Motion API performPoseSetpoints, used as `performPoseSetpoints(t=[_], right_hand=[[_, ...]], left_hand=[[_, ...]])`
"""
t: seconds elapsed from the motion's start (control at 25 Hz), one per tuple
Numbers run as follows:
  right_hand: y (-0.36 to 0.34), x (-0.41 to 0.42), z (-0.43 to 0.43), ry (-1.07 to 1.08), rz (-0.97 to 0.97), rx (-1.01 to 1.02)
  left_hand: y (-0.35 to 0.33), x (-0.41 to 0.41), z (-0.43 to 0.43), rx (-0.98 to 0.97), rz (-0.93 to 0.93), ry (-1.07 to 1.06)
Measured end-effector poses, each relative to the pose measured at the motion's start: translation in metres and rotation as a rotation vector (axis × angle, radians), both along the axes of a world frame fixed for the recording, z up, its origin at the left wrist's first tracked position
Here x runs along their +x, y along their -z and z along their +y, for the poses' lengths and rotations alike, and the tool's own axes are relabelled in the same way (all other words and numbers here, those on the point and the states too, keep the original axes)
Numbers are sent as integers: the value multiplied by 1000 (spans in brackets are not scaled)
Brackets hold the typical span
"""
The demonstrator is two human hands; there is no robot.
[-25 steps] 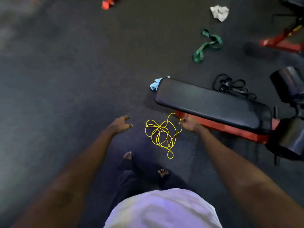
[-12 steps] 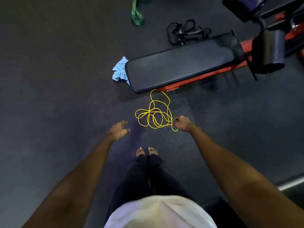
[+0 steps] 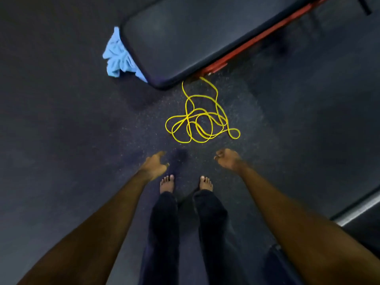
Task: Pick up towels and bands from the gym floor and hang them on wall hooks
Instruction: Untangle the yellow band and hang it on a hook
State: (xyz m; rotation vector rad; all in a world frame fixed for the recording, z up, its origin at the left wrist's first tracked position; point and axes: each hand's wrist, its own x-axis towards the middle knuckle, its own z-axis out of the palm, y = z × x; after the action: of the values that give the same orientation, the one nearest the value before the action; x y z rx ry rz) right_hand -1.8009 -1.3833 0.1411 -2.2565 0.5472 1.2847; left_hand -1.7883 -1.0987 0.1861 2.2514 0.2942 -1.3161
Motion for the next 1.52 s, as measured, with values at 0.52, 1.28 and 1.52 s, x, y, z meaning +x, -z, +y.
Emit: performPoseSetpoints(t=[0.52,1.28,1.52], right_hand=[[332,64,35,66,-179,-97],[142,-9,8,34,-122,122],[-20,-23,7,13,-50,227]], left_hand=[[307,3,17,-27,-43,137],[201,0,-28,-58,95,97],[131,2,-39,-48,101,75]])
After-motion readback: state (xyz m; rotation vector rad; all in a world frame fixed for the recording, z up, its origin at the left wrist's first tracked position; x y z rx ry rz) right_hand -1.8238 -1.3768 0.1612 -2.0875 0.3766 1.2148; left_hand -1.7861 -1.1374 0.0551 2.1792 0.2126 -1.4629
